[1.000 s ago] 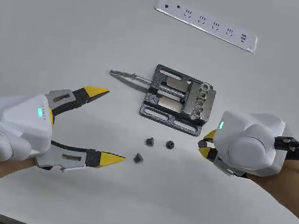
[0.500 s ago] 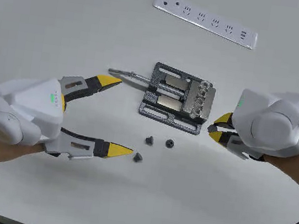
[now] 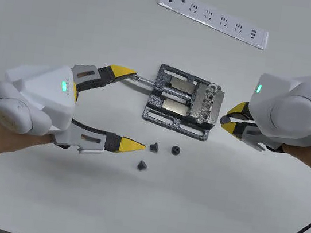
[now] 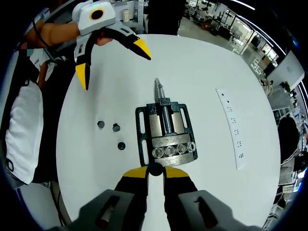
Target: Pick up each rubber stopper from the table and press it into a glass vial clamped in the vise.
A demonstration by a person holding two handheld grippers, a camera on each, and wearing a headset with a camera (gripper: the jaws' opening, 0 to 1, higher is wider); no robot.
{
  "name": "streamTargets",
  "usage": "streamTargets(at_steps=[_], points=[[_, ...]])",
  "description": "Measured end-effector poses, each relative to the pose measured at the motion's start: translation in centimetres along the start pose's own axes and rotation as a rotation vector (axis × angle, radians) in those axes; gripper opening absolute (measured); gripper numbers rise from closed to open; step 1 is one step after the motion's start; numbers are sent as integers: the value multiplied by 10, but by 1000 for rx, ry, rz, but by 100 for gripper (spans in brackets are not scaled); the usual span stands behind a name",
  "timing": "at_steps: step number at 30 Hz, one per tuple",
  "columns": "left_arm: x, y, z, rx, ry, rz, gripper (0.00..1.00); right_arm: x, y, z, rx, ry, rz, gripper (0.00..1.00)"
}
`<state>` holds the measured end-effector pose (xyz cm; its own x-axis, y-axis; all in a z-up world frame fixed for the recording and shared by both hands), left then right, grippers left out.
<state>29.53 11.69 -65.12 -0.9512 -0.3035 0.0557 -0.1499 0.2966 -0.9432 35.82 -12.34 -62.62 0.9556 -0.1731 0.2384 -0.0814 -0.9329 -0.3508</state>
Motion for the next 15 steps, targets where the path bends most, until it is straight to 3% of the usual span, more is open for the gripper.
streamTargets(at_steps=[15], points=[[-20,2,13,-6,31,20,74,20,-6,10,5,-4,10,11]])
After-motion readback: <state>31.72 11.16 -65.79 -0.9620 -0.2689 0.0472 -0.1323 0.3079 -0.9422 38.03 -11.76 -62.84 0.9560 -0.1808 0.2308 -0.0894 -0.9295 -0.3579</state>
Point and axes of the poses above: the centre of the closed fingertips' face, and the gripper's own axes: z roughly forward along the fingers, x roughly to its right, y roughly out of its underside, the point moved 9 cm from there along -z, roughly backward along the fingers, and after that the axes turned 10 degrees about y, right-handed, at the moved point
